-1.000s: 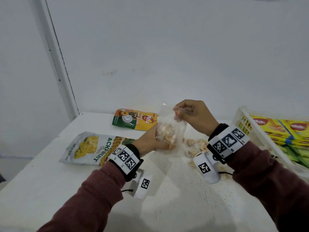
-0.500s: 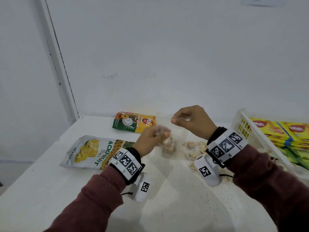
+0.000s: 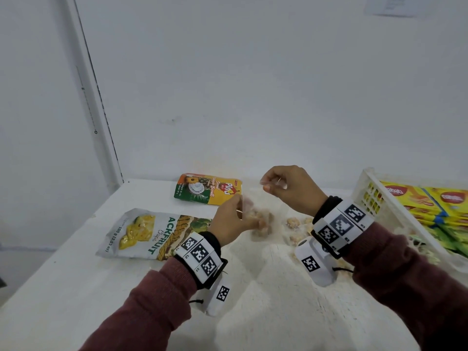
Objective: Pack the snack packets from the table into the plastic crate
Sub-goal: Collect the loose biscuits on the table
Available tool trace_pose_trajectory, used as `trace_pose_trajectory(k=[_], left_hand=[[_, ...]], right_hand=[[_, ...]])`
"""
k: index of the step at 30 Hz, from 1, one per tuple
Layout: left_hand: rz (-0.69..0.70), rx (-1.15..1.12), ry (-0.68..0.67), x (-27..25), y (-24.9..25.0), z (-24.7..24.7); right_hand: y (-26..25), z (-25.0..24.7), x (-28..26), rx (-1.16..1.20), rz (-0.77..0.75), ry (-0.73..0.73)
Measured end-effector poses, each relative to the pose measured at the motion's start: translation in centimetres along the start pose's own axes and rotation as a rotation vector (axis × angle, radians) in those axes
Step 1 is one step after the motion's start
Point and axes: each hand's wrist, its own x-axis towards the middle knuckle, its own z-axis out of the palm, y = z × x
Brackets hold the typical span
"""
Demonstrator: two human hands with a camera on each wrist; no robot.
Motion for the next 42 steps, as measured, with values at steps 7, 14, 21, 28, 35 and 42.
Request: trace_pose_trajectory(k=[7, 14, 21, 28, 35, 42], left_hand=[[-0.005, -0.159, -0.036, -0.1, 0.5, -0.2], [0.003, -0.122, -0.031, -0.2, 0.7, 0.3], [0.004, -0.051, -0.071, -0.2, -0.3, 0.2], [0.044, -0.074, -0.085, -0.1, -0.1, 0.1], [0.000, -0.061, -0.080, -0.1, -1.2, 1.1], [0.003, 0.116, -0.013, 0.2, -1.6, 0.7]], right_hand=[[0.5, 0.4, 0.1, -0.022, 0.020, -0.055], [0.4, 0.9, 0.2, 0.069, 0.006, -0.014], [0.7, 0.9, 0.1, 0.148, -0.015, -0.007], [1.4, 0.7, 0.2, 0.161, -0.002, 0.021], [1.4, 0.7, 0.4, 0.176, -0.006, 0.041], [1.9, 0.1, 0.7, 0.047, 0.001, -0.024]])
